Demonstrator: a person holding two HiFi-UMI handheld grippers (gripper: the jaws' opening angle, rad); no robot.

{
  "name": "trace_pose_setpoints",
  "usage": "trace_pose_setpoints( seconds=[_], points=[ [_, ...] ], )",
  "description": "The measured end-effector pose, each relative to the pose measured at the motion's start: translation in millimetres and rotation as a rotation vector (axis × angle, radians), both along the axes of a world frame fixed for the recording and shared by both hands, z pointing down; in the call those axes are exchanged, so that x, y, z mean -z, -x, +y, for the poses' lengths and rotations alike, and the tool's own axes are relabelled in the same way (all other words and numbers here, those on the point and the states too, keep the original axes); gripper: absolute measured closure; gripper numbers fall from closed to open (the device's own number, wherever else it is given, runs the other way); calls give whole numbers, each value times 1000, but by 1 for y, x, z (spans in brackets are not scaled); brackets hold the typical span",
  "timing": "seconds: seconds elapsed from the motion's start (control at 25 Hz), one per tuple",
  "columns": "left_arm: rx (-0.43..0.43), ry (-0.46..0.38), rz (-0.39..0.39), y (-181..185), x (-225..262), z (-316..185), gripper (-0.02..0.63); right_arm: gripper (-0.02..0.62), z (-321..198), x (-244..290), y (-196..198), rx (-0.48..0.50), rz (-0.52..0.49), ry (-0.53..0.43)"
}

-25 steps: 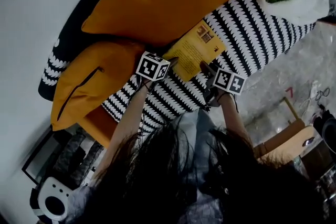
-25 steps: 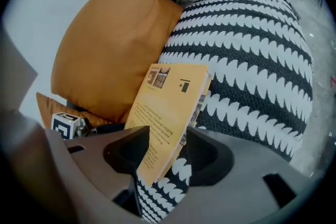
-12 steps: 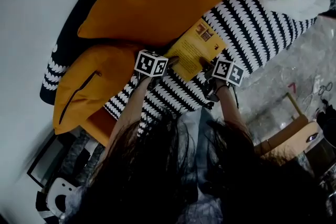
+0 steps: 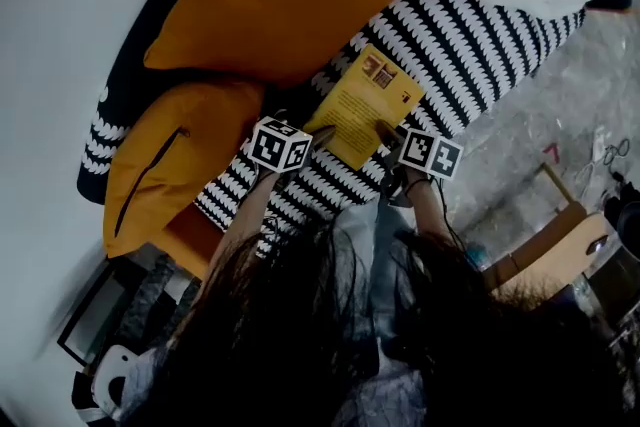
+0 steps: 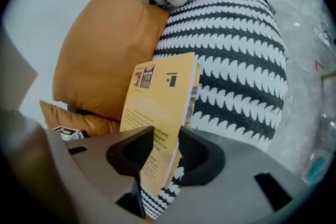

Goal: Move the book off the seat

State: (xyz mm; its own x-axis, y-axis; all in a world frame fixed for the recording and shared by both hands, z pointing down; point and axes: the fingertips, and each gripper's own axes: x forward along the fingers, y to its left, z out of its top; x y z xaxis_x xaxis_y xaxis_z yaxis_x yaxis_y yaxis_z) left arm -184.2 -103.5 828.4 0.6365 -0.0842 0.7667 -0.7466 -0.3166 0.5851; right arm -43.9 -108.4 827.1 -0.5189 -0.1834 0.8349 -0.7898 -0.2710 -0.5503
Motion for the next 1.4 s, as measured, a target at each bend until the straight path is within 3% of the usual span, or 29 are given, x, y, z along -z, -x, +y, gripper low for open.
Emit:
trace_pose_setpoints(
  seconds=[0.28, 0.76, 1.0, 1.2, 1.4],
  points=[
    [19, -81, 42, -15, 46, 1, 327, 442, -6, 51, -15, -26, 25, -122],
    [-54, -221, 73, -70, 163, 0, 327, 445, 1, 173, -71, -91, 66, -269],
    [-104, -294, 69, -47, 296, 40, 327, 446, 50, 300, -49, -180, 38, -321],
    [-188, -335, 70, -83, 352, 62, 327, 448, 82, 354, -85, -263, 36, -340],
    [-293, -364, 102, -145, 381, 87, 327, 448, 118, 386, -145, -343, 73, -362]
  ],
)
